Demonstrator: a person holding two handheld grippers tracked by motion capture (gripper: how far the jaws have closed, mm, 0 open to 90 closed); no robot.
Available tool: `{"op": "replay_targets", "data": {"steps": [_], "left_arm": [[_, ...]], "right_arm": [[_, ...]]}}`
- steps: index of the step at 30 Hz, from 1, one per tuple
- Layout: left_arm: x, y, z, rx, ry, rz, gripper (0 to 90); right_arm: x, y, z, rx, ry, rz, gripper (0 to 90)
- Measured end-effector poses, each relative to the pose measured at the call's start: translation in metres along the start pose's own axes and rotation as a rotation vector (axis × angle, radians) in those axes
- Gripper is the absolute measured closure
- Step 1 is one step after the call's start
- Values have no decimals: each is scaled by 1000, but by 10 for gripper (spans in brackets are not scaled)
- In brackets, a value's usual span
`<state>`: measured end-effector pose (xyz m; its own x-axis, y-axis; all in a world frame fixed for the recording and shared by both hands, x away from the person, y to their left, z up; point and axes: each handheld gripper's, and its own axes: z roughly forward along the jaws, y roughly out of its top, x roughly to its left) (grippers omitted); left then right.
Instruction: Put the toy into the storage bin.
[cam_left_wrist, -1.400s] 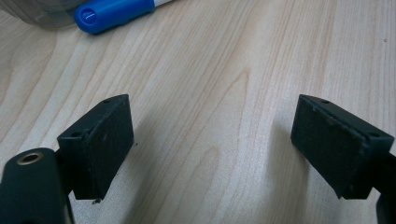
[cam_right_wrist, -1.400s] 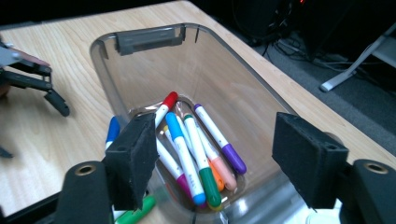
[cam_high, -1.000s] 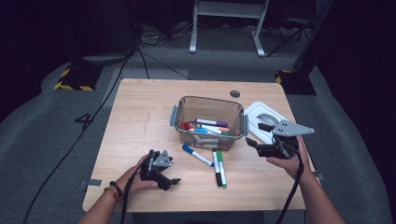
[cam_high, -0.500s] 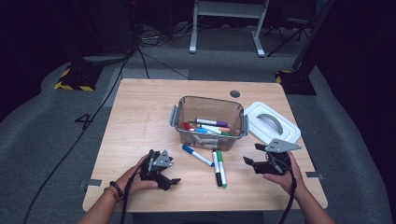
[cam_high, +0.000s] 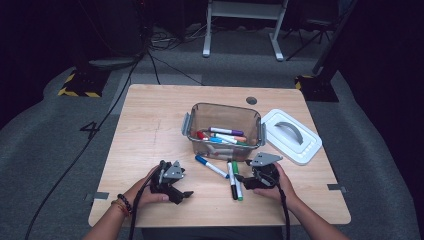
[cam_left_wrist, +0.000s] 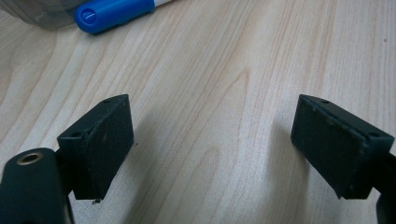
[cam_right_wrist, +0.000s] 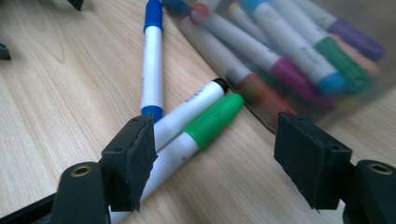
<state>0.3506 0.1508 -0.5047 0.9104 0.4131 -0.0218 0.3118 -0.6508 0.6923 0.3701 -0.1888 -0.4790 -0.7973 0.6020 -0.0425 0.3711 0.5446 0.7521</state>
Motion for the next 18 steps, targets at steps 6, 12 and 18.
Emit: {"op": "replay_targets", "data": {"steps": [6, 12, 18], "left_arm": [[0, 0, 0, 0, 0, 0, 135], [0, 0, 0, 0, 0, 0, 135], [0, 0, 0, 0, 0, 0, 135]], "right_arm": [[2, 0, 7, 32, -22, -3, 317], [-8, -5, 9, 92, -49, 12, 383], [-18, -10, 8, 115, -57, 46, 465]]}}
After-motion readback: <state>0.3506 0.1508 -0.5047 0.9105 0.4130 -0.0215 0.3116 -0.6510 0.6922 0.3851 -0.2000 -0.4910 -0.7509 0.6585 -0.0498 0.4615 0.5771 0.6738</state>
